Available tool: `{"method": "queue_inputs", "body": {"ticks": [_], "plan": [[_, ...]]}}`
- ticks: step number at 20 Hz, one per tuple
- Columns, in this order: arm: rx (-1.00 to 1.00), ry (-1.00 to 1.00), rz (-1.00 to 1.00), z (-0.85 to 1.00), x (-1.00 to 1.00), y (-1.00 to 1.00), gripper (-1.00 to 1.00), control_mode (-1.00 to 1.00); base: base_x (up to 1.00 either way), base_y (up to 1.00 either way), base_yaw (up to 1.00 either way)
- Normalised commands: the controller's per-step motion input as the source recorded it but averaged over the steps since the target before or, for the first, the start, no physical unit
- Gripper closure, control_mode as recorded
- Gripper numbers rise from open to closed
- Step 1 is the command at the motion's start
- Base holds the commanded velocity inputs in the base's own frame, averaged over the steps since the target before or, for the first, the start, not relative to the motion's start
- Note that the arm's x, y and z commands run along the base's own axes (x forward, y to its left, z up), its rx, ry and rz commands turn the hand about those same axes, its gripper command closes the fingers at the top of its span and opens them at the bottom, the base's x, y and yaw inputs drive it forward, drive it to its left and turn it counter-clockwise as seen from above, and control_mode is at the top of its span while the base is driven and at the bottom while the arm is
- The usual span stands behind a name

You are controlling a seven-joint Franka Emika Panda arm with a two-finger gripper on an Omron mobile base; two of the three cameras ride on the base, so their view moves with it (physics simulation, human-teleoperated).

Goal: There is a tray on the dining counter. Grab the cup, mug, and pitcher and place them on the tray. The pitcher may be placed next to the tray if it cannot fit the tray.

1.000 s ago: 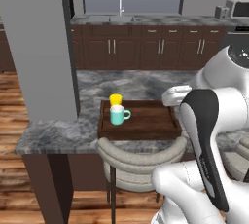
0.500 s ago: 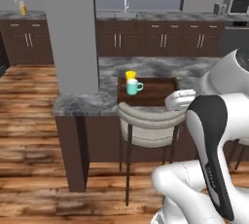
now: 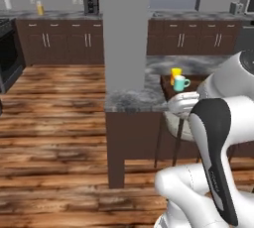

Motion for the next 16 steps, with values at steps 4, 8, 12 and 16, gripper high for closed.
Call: {"method": "queue_inputs", "body": {"ticks": [4, 8, 12, 16], "plan": [[0.00, 0.00, 0.00, 0.00, 0.00, 0.00, -1.00, 1.00, 0.36, 1.00, -0.21], [0.00, 0.00, 0.00, 0.00, 0.00, 0.00, -1.00, 1.00, 0.47, 1.00, -0.25], [0.00, 0.00, 0.00, 0.00, 0.00, 0.00, -1.00, 1.00, 0.47, 1.00, -0.25], [0.00, 0.00, 0.00, 0.00, 0.00, 0.00, -1.00, 1.00, 0.53, 1.00, -0.25]]}}
